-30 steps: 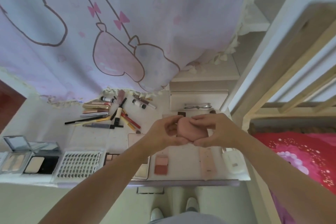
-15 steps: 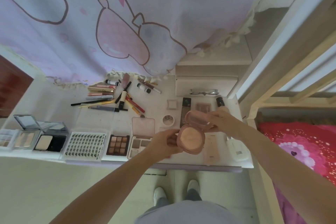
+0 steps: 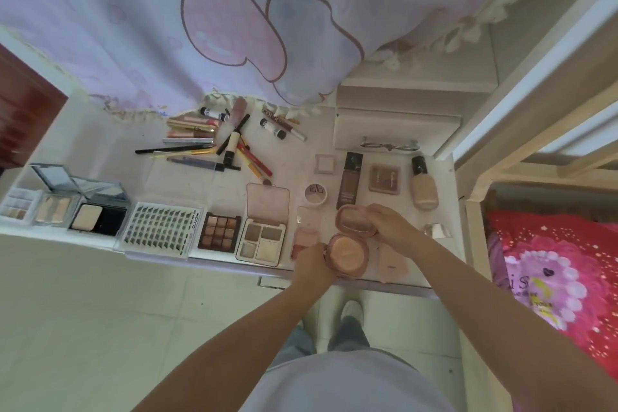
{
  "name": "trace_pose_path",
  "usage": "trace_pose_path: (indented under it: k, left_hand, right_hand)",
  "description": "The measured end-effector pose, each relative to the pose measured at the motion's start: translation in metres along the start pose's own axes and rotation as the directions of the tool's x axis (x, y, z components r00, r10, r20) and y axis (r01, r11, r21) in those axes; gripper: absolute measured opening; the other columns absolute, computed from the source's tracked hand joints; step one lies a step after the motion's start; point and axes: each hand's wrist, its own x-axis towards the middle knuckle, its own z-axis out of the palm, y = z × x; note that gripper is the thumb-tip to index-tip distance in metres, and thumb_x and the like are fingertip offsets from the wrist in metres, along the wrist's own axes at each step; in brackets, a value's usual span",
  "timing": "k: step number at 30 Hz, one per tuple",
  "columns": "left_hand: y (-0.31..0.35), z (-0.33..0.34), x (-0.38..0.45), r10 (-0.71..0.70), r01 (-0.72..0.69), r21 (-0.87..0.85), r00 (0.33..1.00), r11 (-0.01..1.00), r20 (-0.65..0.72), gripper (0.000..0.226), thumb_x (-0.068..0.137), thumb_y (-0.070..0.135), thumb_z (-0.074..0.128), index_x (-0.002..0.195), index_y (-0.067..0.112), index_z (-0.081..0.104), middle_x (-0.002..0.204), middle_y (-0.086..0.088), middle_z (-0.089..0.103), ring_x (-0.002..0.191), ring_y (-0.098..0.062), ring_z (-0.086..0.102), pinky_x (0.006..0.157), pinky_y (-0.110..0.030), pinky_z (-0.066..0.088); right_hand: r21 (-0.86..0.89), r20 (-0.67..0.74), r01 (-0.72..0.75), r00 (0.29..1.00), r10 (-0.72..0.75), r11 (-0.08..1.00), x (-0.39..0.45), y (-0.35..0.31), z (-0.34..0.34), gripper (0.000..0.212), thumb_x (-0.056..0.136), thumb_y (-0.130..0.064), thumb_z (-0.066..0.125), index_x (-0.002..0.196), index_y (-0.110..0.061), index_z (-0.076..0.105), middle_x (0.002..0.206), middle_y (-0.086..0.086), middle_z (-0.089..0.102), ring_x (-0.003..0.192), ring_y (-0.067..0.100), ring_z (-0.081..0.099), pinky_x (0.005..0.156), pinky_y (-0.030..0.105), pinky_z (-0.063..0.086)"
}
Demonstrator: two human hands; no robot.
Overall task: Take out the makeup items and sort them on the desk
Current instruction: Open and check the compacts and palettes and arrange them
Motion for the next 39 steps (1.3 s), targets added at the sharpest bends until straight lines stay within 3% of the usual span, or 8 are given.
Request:
trace_pose_path:
  k: [3, 7, 16, 20, 24, 29, 35, 39]
  left_hand:
    - [0.002, 0.003, 0.003, -0.02, 0.02, 0.063, 1.0, 0.998, -0.001, 0.012, 0.085, 0.006, 0.048, 0.084, 0.007, 0.06, 0.102, -0.016, 0.067, 0.097, -0.028, 0.061, 0.066, -0.027, 0.037]
    - [0.004, 0.005, 0.004, -0.039, 0.04, 0.104, 0.999, 0.994, -0.011, 0.02, 0.086, 0.007, 0.048, 0.1, 0.0, 0.061, 0.104, -0.015, 0.066, 0.099, -0.028, 0.06, 0.075, -0.031, 0.045]
    - [0.005, 0.003, 0.001, -0.033, 0.036, 0.081, 0.999, 0.996, -0.032, 0.018, 0.087, 0.008, 0.048, 0.098, 0.0, 0.06, 0.102, -0.014, 0.065, 0.097, -0.028, 0.06, 0.076, -0.032, 0.046]
    - [0.002, 0.004, -0.002, -0.032, 0.033, 0.064, 0.999, 0.997, -0.023, 0.018, 0.087, 0.009, 0.048, 0.099, 0.001, 0.058, 0.104, -0.015, 0.065, 0.097, -0.029, 0.06, 0.078, -0.034, 0.048]
    - [-0.001, 0.004, -0.008, 0.03, -0.026, 0.094, 0.998, 0.995, -0.046, 0.026, 0.092, 0.02, 0.047, 0.113, 0.006, 0.053, 0.114, -0.009, 0.06, 0.105, -0.023, 0.056, 0.085, -0.029, 0.045]
    - [0.002, -0.004, -0.015, 0.116, -0.104, 0.107, 0.987, 0.989, -0.112, 0.032, 0.095, 0.027, 0.043, 0.121, 0.011, 0.051, 0.119, -0.006, 0.057, 0.103, -0.021, 0.058, 0.086, -0.028, 0.046]
    - [0.004, -0.014, -0.022, 0.163, -0.154, 0.135, 0.985, 0.979, -0.059, 0.034, 0.092, 0.022, 0.047, 0.124, 0.011, 0.049, 0.123, -0.006, 0.055, 0.107, -0.021, 0.057, 0.092, -0.031, 0.046]
    - [0.016, -0.022, -0.026, 0.237, -0.234, 0.116, 0.972, 0.965, -0.009, 0.039, 0.091, 0.025, 0.051, 0.128, 0.014, 0.046, 0.125, -0.003, 0.053, 0.11, -0.019, 0.054, 0.093, -0.028, 0.044]
  right_hand:
    - [-0.042, -0.018, 0.017, 1.0, -0.018, 0.999, 0.004, 0.002, 0.001, 0.023, 0.097, -0.024, 0.04, 0.075, -0.023, 0.048, 0.082, -0.005, 0.047, 0.078, 0.009, 0.045, 0.066, 0.021, 0.035]
    - [-0.08, -0.014, 0.029, 0.999, -0.031, 0.996, 0.007, 0.001, 0.001, 0.015, 0.096, -0.023, 0.04, 0.093, -0.013, 0.051, 0.094, 0.002, 0.051, 0.095, 0.017, 0.045, 0.078, 0.025, 0.036]
    - [-0.244, -0.012, 0.102, 0.994, -0.108, 0.964, 0.002, -0.005, -0.005, 0.024, 0.094, -0.025, 0.044, 0.11, -0.012, 0.056, 0.103, 0.0, 0.053, 0.099, 0.016, 0.049, 0.082, 0.023, 0.035]
    - [-0.306, -0.158, 0.122, 0.971, -0.177, 0.944, -0.004, -0.004, -0.018, 0.03, 0.093, -0.015, 0.047, 0.121, -0.006, 0.054, 0.117, 0.004, 0.056, 0.113, 0.02, 0.05, 0.088, 0.023, 0.036]
    - [-0.556, -0.235, 0.027, 0.954, -0.188, 0.831, -0.003, 0.004, -0.032, 0.038, 0.09, -0.013, 0.05, 0.127, -0.002, 0.048, 0.131, 0.015, 0.051, 0.119, 0.027, 0.049, 0.097, 0.031, 0.038]
    - [-0.789, -0.224, -0.119, 0.969, -0.101, 0.602, 0.006, 0.007, -0.03, 0.049, 0.086, -0.029, 0.056, 0.126, -0.004, 0.043, 0.124, 0.018, 0.049, 0.111, 0.033, 0.052, 0.086, 0.035, 0.043]
    - [-0.623, -0.24, -0.163, 0.971, 0.012, 0.765, 0.009, 0.007, -0.029, 0.041, 0.084, -0.022, 0.061, 0.117, -0.001, 0.05, 0.12, 0.015, 0.055, 0.107, 0.027, 0.053, 0.084, 0.031, 0.042]
    - [-0.453, -0.213, -0.189, 0.972, 0.101, 0.871, -0.012, 0.003, -0.046, 0.04, 0.084, -0.017, 0.06, 0.121, -0.004, 0.05, 0.107, 0.013, 0.052, 0.083, 0.021, 0.052, 0.062, 0.025, 0.044]
